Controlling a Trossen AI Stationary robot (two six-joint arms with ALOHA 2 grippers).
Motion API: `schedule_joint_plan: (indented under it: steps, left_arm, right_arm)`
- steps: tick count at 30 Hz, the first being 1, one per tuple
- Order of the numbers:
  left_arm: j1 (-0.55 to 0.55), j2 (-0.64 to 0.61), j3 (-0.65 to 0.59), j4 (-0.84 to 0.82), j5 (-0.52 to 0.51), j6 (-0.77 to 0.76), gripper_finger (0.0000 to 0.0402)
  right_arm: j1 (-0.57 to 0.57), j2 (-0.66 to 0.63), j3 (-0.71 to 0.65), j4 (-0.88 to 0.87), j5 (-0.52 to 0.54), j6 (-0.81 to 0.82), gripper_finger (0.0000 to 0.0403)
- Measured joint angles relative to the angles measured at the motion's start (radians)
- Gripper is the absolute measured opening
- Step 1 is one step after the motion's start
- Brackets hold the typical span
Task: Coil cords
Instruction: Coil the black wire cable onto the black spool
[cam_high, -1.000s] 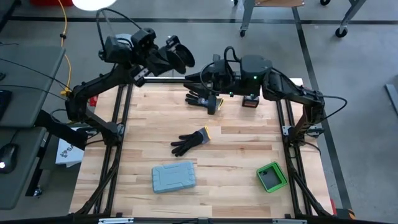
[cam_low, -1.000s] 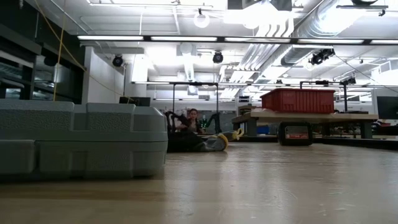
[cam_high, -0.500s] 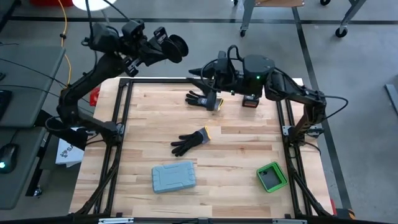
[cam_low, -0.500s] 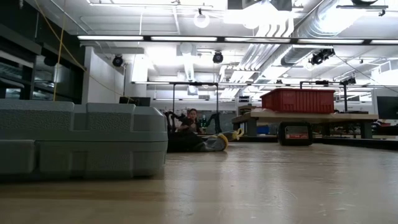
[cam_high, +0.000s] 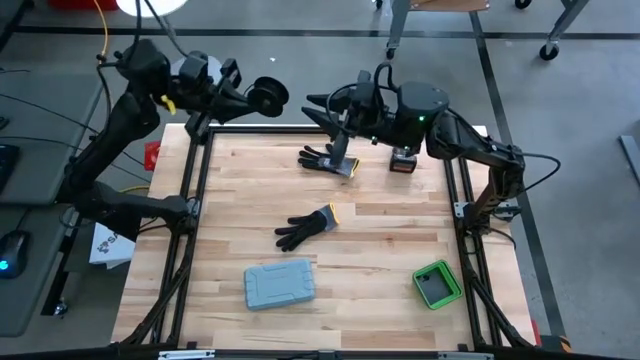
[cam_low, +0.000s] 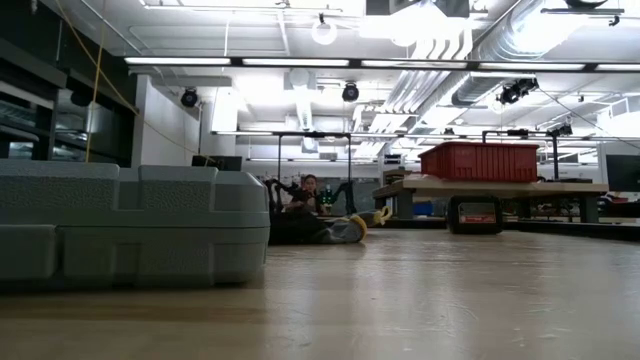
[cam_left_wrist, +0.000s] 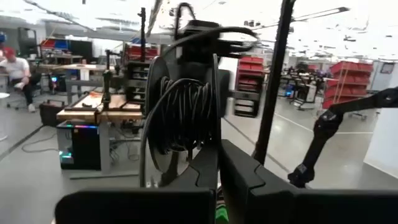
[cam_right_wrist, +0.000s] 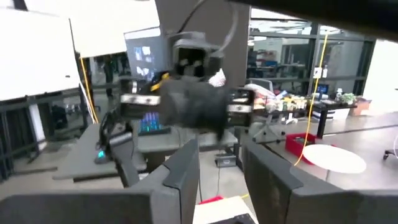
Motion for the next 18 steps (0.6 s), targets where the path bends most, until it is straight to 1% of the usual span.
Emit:
schedule_joint_plan:
  steps: [3, 11, 18]
  left_arm:
    - [-0.032, -0.018, 0.0, -0.001, -0.02, 0.001, 0.0001]
    - [-0.138, 0.0, 0.0, 0.007, -0.053, -0.006, 0.0]
    - [-0.186, 0.027, 0.0, 0.037, -0.082, 0.003, 0.0]
  right_arm:
    - [-0.005, 0.002, 0.0, 0.027, -0.016, 0.019, 0.0115]
    - [-0.007, 0.003, 0.0, 0.038, -0.14, 0.072, 0.0115]
    - [0.006, 0.003, 0.0, 0.038, -0.156, 0.081, 0.0115]
